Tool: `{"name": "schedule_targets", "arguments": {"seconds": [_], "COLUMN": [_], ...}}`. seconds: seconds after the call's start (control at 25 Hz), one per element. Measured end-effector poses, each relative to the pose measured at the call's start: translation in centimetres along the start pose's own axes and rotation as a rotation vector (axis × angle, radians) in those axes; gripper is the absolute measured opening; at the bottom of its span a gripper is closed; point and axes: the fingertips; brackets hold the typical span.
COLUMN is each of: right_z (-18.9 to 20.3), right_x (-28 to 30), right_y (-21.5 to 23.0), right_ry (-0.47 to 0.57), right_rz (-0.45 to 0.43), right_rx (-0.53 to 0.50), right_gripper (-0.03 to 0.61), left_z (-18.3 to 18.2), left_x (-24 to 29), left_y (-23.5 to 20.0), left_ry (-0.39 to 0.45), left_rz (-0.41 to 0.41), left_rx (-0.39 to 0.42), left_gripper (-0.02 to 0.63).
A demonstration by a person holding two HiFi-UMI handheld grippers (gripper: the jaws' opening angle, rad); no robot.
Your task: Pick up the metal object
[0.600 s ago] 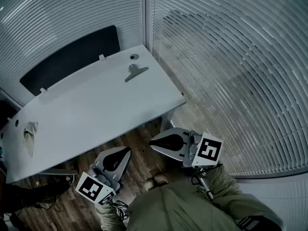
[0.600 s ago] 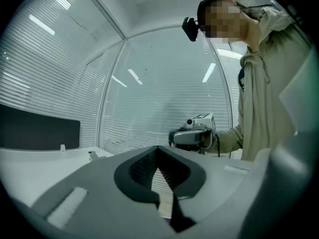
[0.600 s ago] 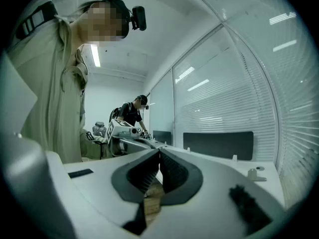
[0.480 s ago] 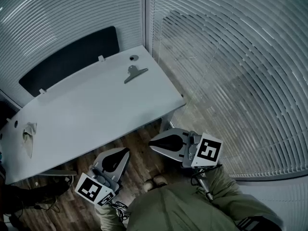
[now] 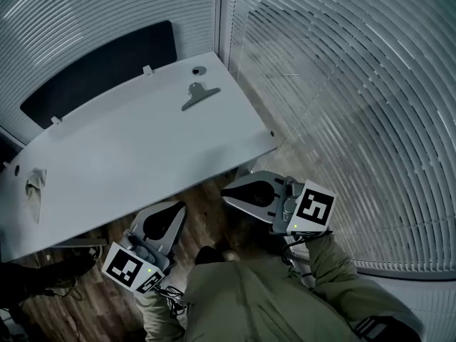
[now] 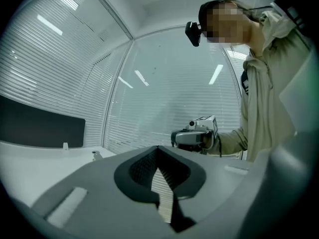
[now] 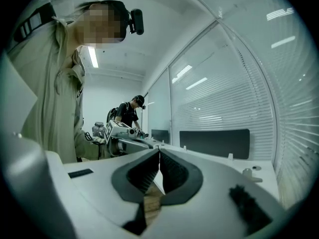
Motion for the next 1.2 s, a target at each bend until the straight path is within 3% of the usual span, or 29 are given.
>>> {"name": "schedule_targets", "arguments": {"seconds": [0.28, 0.72, 1.0, 1.2], "right_z": [0.1, 0.0, 0.1, 0.6], "right_x": [1.2, 4.7, 6.8, 7.7], "right_y": [2.8, 10.5, 15.0, 16.5], "right_ry": [-0.005, -0.016, -0.037, -0.060], "right_rz": [0.000, 0.066, 0.122, 0.133], "right_rx": [0.003, 0.008, 0.022, 0.050], "right_gripper": [0.005, 0.005, 0.005, 0.005], "left_z": [-0.1, -1.0, -0.8, -0.6], "left_x": [1.8, 6.4, 9.3, 10.6], "left_y": [-2.3, -10.2, -14.8, -16.8], "left_ry": [-0.011, -0.010, -0.012, 0.010], "left_rz": [0.015, 0.093, 0.151, 0.147], "left_rx": [0.001, 0.008, -0.018, -0.071], "left_gripper": [0.006, 0.006, 0.006, 0.006]}}
Point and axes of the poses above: the fingertips, and each gripper's own axes: x forward along the fingers, y to its right, z out of its underside, and after that the axes turned 3 degrees about -z, right-handed
